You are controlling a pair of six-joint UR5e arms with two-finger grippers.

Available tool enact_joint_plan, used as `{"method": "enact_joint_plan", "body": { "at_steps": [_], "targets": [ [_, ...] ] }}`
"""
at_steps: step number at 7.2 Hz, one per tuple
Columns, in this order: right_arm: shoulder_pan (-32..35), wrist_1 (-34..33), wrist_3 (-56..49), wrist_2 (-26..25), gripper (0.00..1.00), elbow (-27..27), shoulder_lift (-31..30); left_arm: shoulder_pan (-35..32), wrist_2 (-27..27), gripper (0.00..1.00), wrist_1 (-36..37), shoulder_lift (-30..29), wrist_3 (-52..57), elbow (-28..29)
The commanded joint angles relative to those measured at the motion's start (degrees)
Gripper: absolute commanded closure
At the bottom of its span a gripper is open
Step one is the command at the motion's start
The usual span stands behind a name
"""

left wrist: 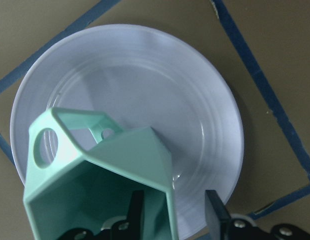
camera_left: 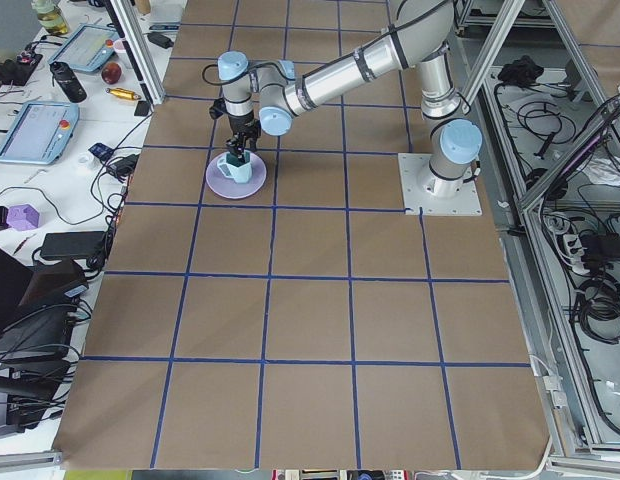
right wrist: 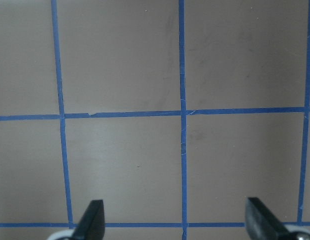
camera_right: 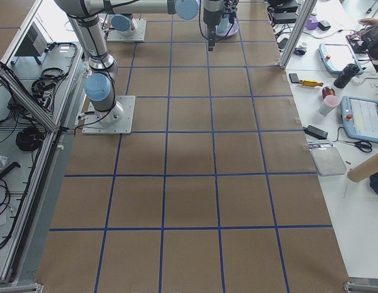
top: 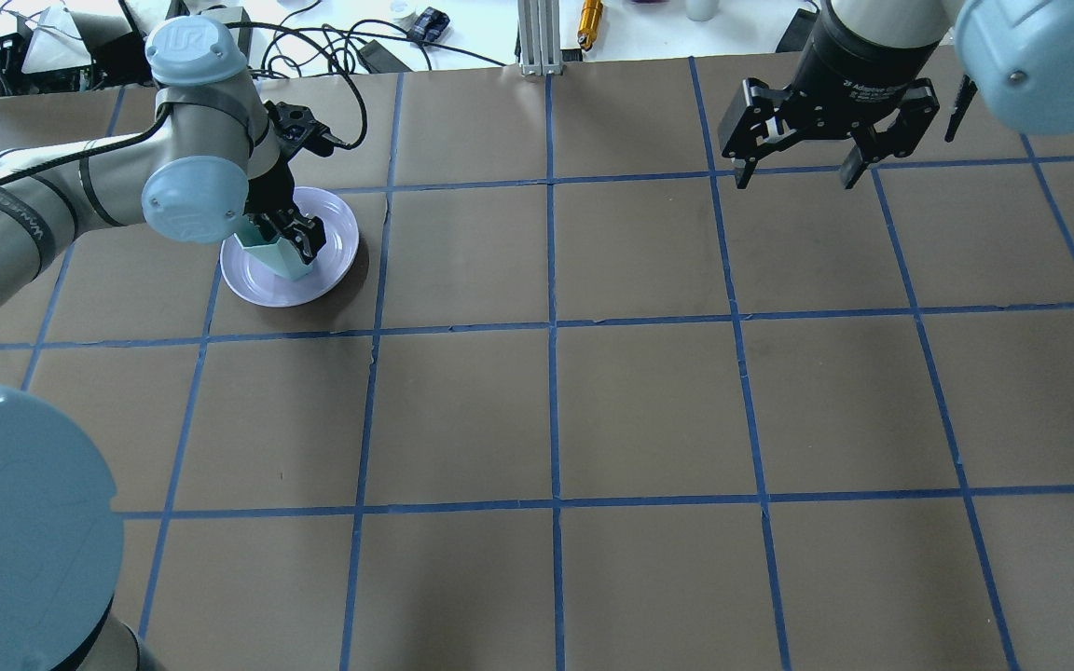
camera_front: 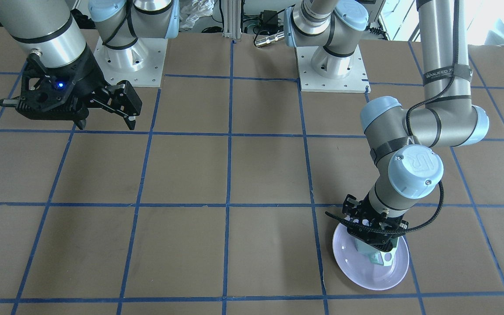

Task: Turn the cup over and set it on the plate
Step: 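Lower the upright mug onto the plate and open the left gripper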

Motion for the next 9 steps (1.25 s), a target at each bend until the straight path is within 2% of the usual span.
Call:
{"method": "enact_joint_plan", "body": {
  "at_steps": [1, 3, 6, 7, 9],
  "targets": [
    [0.0, 0.0, 0.0, 0.0, 0.00, 0.0, 0.0, -0.7, -1.1, 0.00, -3.2, 4.5, -0.5, 0.1],
    [0.0, 0.0, 0.0, 0.0, 0.00, 0.0, 0.0, -1.5, -1.1, 0.00, -6.7, 9.5, -5.0, 0.1],
    [0.0, 0.0, 0.0, 0.0, 0.00, 0.0, 0.0, -5.6, -2.9, 0.00, -18.2, 17.4, -20.8, 1.0],
    [0.0, 0.0, 0.0, 0.0, 0.00, 0.0, 0.0, -5.6, -5.5, 0.00, -22.2, 19.1, -25.4, 2.3],
    [0.0, 0.0, 0.0, 0.0, 0.00, 0.0, 0.0, -6.6, -6.0, 0.00, -31.8, 21.1, -30.7, 7.8]
  ]
}}
